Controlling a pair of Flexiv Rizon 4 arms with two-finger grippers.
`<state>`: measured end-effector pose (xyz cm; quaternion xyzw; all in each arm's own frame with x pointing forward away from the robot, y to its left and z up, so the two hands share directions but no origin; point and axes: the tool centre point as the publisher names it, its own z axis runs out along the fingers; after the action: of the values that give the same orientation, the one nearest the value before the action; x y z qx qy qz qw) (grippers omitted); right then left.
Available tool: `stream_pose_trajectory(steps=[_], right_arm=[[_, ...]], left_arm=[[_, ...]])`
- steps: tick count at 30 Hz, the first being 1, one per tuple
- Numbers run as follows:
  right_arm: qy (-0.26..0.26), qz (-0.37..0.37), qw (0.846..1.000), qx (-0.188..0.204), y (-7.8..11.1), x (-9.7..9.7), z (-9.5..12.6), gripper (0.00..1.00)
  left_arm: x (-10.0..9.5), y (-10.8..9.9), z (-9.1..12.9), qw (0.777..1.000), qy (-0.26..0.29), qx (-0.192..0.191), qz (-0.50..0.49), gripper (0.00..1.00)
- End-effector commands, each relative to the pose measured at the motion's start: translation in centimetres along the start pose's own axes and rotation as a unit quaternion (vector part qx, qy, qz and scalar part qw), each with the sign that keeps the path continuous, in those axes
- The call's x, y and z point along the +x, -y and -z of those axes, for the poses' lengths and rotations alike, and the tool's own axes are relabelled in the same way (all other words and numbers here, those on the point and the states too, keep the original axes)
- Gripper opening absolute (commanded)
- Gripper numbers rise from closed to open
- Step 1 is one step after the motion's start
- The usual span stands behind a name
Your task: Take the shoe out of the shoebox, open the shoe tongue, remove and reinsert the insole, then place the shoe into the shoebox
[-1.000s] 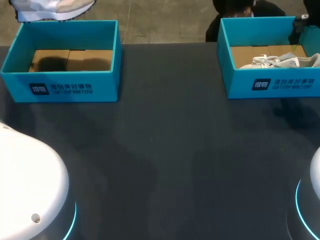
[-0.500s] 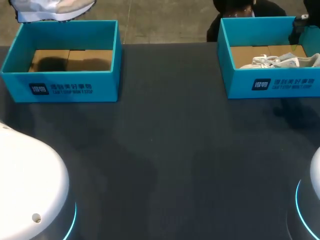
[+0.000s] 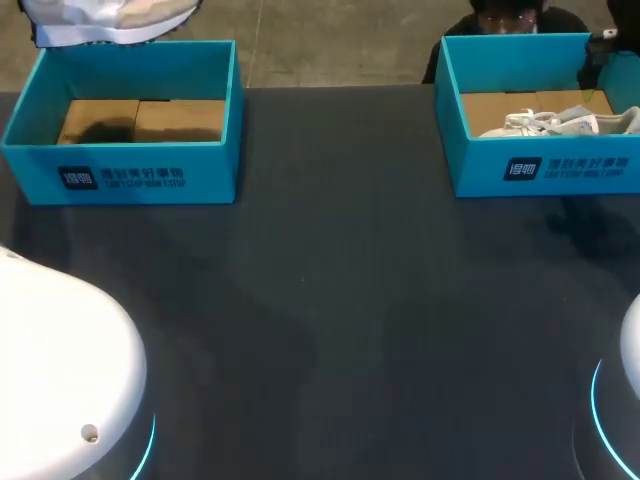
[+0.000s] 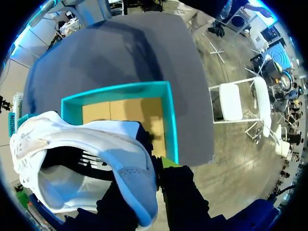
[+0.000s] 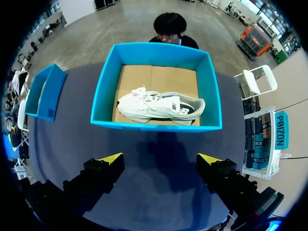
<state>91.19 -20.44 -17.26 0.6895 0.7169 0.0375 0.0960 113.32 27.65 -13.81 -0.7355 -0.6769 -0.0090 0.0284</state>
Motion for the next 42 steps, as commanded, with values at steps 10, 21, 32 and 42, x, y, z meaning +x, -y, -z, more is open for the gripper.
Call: stream_pose_trajectory(steps=[10, 21, 32, 42], right_arm=[[0.0, 0.0, 1.0, -0.001, 0.1, 0.0, 0.0, 1.0], [0.0, 0.0, 1.0, -0.001, 0.1, 0.0, 0.0, 1.0], [0.0, 0.0, 1.0, -0.001, 0.1, 0.0, 0.0, 1.0], [0.0, 0.0, 1.0, -0.001, 0.1, 0.0, 0.0, 1.0]], left_arm=[[-5.1, 9.6, 1.9, 0.997, -0.042, -0.049, 0.031, 0.0], [-11.4, 14.9, 2.4, 0.995, -0.055, -0.056, 0.057, 0.0], [-17.6, 18.6, 2.5, 0.994, -0.056, -0.051, 0.073, 0.0], [-22.6, 21.7, 3.0, 0.993, -0.059, -0.055, 0.083, 0.0]])
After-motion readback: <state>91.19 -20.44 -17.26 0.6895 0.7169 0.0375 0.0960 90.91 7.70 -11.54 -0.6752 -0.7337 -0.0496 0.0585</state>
